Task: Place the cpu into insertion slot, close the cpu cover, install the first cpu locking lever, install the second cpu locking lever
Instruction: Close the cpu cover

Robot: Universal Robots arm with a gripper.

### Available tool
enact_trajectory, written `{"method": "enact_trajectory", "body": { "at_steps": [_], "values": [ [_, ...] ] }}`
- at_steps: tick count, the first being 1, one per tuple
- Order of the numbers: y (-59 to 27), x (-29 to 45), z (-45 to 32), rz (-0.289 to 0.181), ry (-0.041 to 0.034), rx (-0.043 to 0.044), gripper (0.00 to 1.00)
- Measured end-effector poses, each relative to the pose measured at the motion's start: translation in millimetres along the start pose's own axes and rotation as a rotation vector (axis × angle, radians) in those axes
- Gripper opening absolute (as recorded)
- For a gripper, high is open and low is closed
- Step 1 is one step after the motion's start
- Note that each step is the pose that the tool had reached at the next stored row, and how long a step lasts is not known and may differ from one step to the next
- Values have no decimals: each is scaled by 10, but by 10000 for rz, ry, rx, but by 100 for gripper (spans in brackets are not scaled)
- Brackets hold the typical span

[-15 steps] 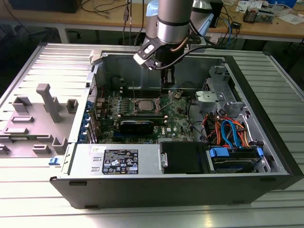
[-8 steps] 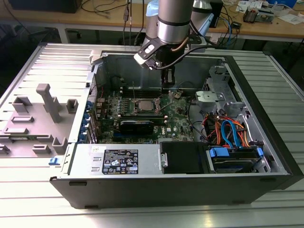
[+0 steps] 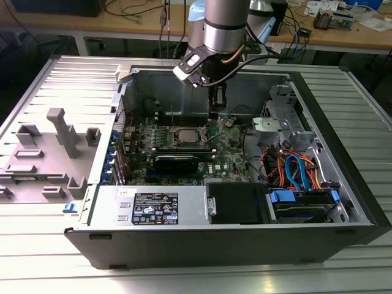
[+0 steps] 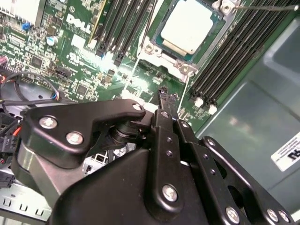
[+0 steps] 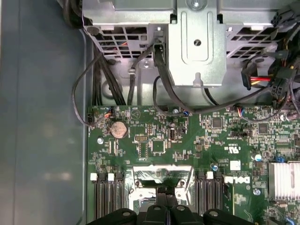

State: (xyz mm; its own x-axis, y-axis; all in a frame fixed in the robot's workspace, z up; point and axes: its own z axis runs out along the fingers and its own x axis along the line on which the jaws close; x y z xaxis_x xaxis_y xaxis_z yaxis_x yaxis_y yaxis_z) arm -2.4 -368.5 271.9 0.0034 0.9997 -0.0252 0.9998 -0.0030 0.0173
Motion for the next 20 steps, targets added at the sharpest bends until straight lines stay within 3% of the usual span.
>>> {"method": "enact_trajectory", "body": {
  "at_steps": [3,11,20],
  "values": [
    [110,21,2,2,0,-3,11],
    [285,66,15,6,-8,-14,11],
    [300,67,20,6,-13,-15,11]
  ]
}}
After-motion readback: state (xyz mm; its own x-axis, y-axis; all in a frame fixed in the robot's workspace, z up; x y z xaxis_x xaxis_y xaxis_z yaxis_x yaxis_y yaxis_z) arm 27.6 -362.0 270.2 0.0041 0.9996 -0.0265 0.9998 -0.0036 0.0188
